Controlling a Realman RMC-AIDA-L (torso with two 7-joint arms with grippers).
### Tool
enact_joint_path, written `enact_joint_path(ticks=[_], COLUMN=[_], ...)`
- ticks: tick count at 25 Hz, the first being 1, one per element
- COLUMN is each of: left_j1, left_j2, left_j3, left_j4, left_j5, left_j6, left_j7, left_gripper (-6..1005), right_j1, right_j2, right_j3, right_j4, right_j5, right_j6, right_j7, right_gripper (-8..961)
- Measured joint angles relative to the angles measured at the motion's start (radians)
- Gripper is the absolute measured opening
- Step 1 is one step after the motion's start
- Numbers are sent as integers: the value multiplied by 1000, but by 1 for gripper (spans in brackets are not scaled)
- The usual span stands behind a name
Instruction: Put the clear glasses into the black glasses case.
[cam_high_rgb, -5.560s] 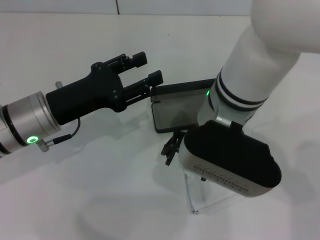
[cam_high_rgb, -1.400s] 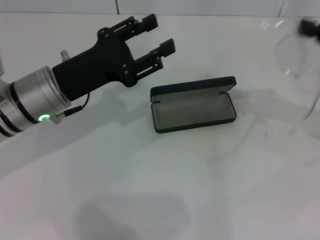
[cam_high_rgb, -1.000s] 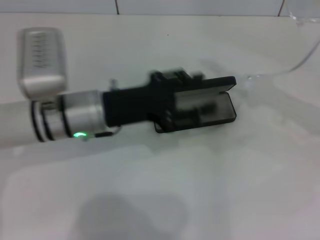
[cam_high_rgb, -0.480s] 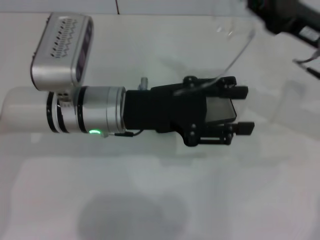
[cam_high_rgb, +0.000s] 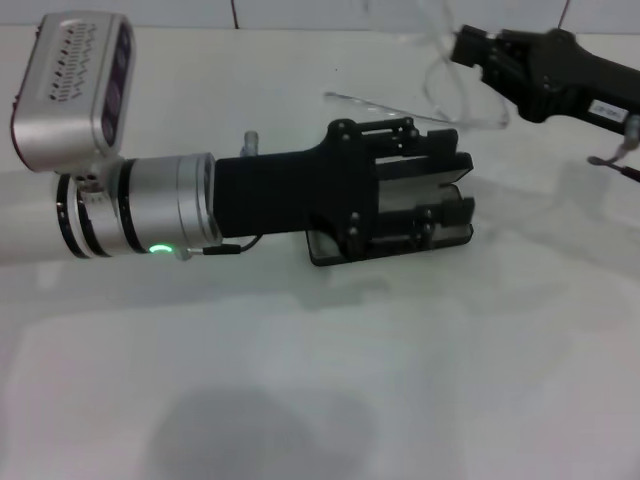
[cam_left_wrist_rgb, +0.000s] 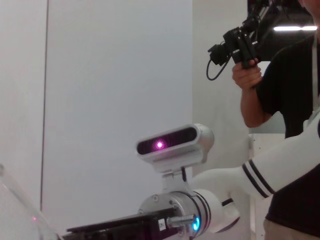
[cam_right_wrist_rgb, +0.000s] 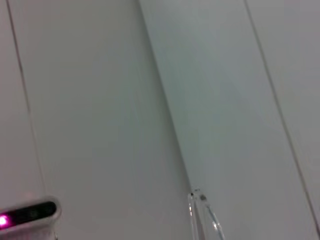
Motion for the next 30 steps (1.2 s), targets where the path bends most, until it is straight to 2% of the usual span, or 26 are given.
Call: enact_joint_path(ticks=[5, 10, 20, 24, 28, 30], left_j1=[7, 0, -2, -2, -2, -1], left_j2=[6, 4, -2, -2, -2, -2], left_j3=[-35, -40, -40, -41, -41, -42], left_j4=[0, 0, 10, 11, 17, 20], left_j5=[0, 4, 4, 1, 1, 1], left_j6=[0, -1, -14, -29, -37, -35], left_j7=[0, 2, 7, 7, 5, 6], left_gripper=[659, 660, 663, 664, 665, 666], right_j1=[-12, 3, 5, 0, -28, -52], right_j2=[-19, -35, -46, -57, -63, -60], right_j3=[-12, -22, -25, -20, -4, 15], right_j4=[-2, -5, -53, -57, -90, -125], right_j5=[-10, -91, -182, -184, -178, -176], right_j6=[-8, -38, -91, -99, -70, -39], right_j7=[49, 146, 224, 220, 211, 190], right_gripper=[55, 56, 58, 58, 59, 60])
